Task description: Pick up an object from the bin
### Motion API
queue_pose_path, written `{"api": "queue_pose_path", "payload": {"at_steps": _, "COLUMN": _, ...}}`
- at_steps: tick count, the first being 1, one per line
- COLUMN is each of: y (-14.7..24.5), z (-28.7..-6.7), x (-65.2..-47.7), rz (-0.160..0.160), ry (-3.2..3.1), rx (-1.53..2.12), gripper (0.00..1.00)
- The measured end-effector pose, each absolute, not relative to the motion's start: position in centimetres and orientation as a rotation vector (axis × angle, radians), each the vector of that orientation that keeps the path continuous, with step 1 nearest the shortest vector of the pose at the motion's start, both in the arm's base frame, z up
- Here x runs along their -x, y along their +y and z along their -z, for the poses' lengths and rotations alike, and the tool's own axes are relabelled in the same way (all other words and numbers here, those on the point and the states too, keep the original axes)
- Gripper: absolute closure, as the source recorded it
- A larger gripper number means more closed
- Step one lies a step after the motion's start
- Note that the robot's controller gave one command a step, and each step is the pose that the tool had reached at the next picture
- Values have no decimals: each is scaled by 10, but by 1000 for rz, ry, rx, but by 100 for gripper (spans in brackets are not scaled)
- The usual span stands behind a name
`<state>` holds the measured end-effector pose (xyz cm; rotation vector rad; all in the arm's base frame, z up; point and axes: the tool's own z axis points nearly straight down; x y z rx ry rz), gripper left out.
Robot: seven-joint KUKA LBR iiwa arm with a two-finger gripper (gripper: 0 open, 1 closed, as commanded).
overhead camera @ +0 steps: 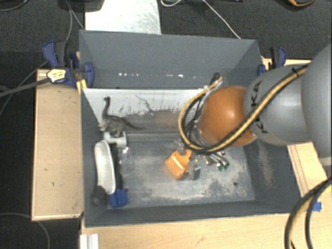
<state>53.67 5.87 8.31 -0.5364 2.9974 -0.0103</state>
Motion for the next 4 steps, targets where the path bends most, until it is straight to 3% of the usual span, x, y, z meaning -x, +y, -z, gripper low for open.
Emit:
{"api": "queue_pose_path", "payload": {"at_steps": 1, "y": 59, "z": -153, "x": -531, "rz": 6, "ry": 3010, "rx": 528, "gripper": 100}}
{"api": "queue_pose_path", "payload": {"at_steps": 2, "y": 39, "z": -103, "x": -549, "rz": 10, "ry": 2991, "rx": 523, "gripper": 100}}
{"api": "queue_pose_path", "payload": {"at_steps": 3, "y": 46, "z": -119, "x": -541, "rz": 8, "ry": 2998, "rx": 527, "gripper": 100}}
{"api": "queue_pose_path", "payload": {"at_steps": 4, "y": 46, "z": -119, "x": -541, "rz": 8, "ry": 2999, "rx": 524, "gripper": 100}}
